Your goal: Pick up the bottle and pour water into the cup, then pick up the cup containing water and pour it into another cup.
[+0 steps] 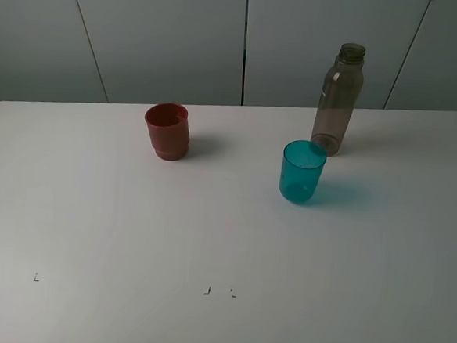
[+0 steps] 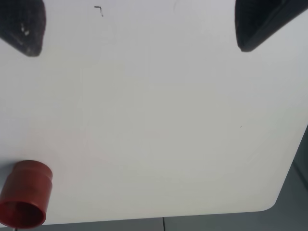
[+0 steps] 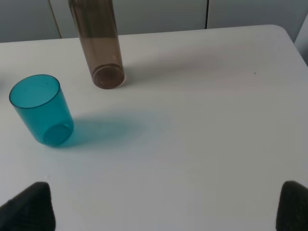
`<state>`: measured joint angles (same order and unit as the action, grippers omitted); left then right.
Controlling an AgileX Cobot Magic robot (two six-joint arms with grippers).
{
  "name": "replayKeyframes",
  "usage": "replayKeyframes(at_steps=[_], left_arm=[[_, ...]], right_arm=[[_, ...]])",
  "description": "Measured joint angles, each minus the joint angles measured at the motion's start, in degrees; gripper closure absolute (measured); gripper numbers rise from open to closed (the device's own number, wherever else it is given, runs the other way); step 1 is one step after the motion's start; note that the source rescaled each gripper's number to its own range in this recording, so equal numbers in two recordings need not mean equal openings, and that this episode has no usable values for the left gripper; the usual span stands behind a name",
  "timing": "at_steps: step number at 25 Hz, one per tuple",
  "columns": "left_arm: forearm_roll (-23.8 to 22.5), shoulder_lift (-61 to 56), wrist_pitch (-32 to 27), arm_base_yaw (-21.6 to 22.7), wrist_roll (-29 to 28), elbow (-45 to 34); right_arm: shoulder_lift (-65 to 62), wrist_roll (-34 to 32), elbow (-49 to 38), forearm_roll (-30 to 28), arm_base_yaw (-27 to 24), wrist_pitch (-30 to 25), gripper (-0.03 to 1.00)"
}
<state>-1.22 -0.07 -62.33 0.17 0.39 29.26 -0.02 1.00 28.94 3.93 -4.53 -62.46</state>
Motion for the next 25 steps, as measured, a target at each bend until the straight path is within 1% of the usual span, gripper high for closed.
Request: replayKeyframes(at_steps=[25], left_arm=[[0.00,0.00,0.00,0.00,-0.39,0.00]], right_arm=[[0.00,-0.09,0.00,0.00,0.00,0.00,-0.03]])
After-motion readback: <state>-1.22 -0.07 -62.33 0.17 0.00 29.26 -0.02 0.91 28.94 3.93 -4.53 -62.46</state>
